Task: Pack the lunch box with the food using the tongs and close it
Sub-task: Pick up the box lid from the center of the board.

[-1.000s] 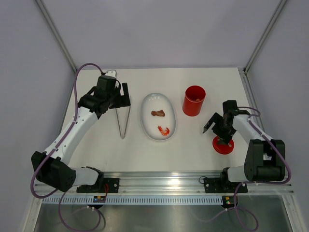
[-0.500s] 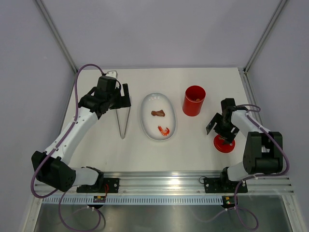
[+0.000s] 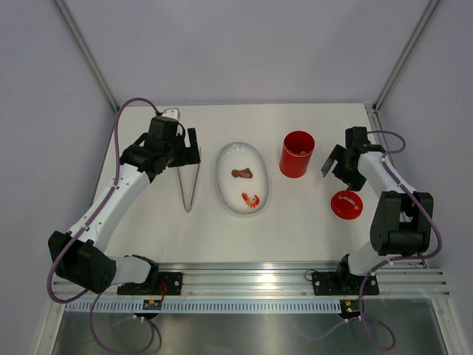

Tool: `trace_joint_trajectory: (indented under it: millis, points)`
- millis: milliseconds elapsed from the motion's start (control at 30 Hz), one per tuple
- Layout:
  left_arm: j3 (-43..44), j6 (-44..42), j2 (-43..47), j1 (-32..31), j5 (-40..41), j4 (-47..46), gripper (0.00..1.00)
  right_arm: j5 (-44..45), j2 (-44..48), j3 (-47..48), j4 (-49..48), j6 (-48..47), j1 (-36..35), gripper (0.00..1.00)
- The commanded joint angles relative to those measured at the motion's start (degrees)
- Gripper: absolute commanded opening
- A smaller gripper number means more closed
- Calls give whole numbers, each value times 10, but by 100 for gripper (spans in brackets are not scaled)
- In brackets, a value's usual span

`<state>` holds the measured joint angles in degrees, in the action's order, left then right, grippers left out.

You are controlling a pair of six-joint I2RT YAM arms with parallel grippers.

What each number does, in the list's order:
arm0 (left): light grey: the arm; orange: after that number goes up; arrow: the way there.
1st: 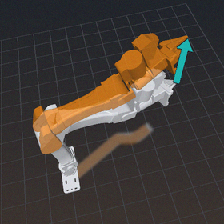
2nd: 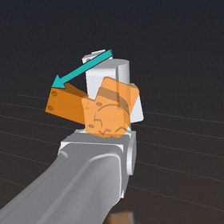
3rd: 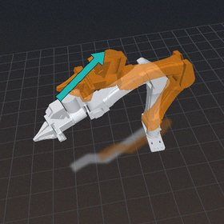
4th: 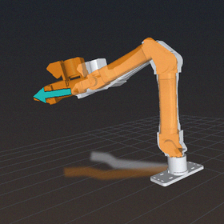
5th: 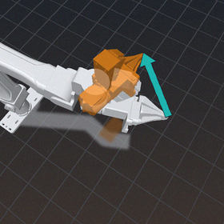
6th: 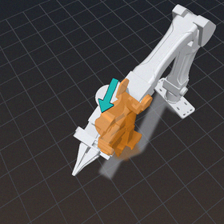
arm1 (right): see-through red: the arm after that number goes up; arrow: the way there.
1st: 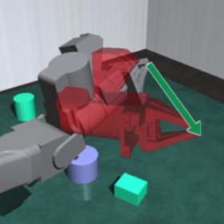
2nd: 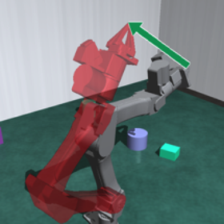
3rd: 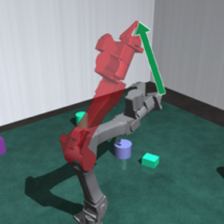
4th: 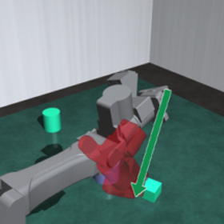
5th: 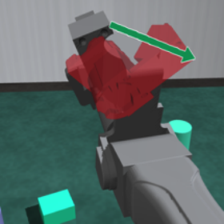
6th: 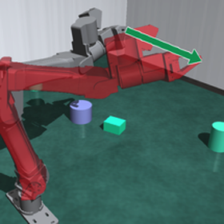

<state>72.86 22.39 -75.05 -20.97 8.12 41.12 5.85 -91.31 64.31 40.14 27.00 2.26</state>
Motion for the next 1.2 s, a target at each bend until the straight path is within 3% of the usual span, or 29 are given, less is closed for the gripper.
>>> trace_joint_trajectory:
  millis: [0, 267, 400, 800, 1033, 1133, 1167]
  points:
    - [4, -5, 9, 2, -8, -14, 89, 44, 86, -28, -28, -16, 22, 99]
    - [-2, -7, -4, 2, -21, -21, 88, -13, 34, -40, 5, -18, 90, 99]
    - [-5, -10, -4, 2, -24, -20, 88, -55, 11, -36, 7, -6, 90, 99]
    - [-6, -8, -1, 3, -24, -15, 88, -153, 56, -125, -8, 29, 58, 99]
    - [-8, -4, -7, 2, -33, -20, 88, -79, 78, -129, 26, 60, -45, 98]
    - [-8, -5, -8, 2, -35, -19, 87, -31, 68, -125, 37, 51, -54, 89]
    - [-7, -8, -7, 2, -35, -18, 87, -18, 61, -123, 41, 49, -54, 79]
